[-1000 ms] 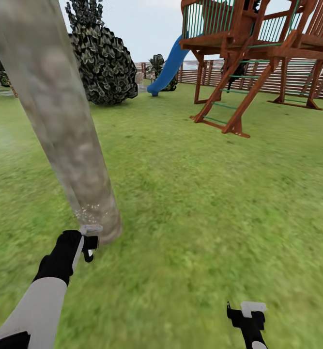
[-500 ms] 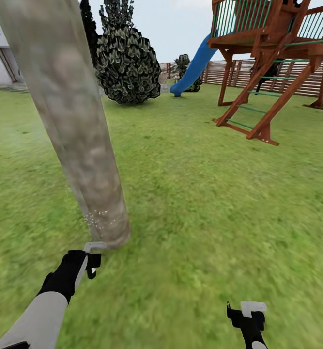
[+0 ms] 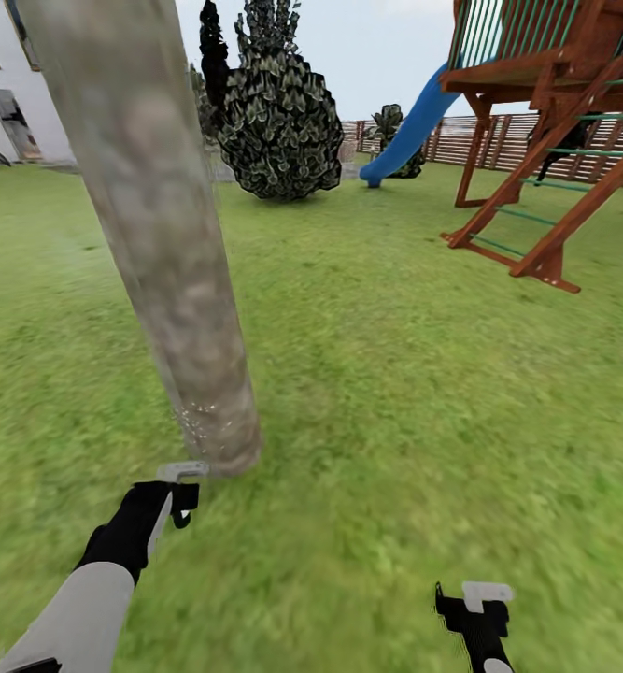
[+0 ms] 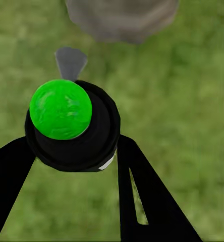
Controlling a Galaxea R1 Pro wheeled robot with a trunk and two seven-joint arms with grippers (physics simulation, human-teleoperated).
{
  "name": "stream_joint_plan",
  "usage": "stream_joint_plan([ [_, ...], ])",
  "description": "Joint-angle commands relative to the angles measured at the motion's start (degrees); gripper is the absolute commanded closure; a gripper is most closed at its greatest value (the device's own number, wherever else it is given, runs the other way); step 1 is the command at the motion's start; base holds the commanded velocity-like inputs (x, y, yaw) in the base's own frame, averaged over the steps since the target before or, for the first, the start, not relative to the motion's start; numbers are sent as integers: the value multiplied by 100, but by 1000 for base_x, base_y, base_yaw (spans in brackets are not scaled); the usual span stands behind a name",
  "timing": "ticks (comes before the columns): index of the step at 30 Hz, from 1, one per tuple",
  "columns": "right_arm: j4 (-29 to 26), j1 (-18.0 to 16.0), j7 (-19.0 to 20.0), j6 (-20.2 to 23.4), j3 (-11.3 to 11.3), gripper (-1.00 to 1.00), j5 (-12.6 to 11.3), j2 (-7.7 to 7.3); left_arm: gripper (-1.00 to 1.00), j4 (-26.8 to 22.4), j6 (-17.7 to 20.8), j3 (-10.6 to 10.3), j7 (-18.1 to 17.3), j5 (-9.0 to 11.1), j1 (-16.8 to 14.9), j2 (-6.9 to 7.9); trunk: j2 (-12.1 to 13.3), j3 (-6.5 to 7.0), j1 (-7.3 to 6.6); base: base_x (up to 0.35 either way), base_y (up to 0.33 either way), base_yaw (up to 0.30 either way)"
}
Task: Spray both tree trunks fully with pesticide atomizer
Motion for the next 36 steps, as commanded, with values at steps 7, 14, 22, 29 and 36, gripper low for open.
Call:
stream_joint_plan([
  [7, 11, 1, -12, -14, -41, -100, 60, -2, 100, -20, 30, 22, -37, -78, -8, -59, -2, -5, 0, 127, -271, 1],
  [14, 10, 1, -12, -14, -40, -100, 60, 7, 100, -21, 30, 27, -39, -78, -8, -58, -2, -5, 0, 87, -271, 16],
  [22, 13, 1, -11, -14, -33, -100, 60, 12, 100, -311, 38, 37, -51, -50, 0, -62, -2, -5, 0, -58, -258, 246],
  [29, 14, 1, -3, -14, -40, -100, 60, 1, 100, -508, 125, 14, -57, -91, -69, -55, -2, -5, 0, -120, -64, 275],
  [36, 13, 1, -3, -14, -41, -100, 59, -19, 100, -533, 579, 14, -91, -55, -875, -154, -2, -5, 0, -1, 0, 81],
])
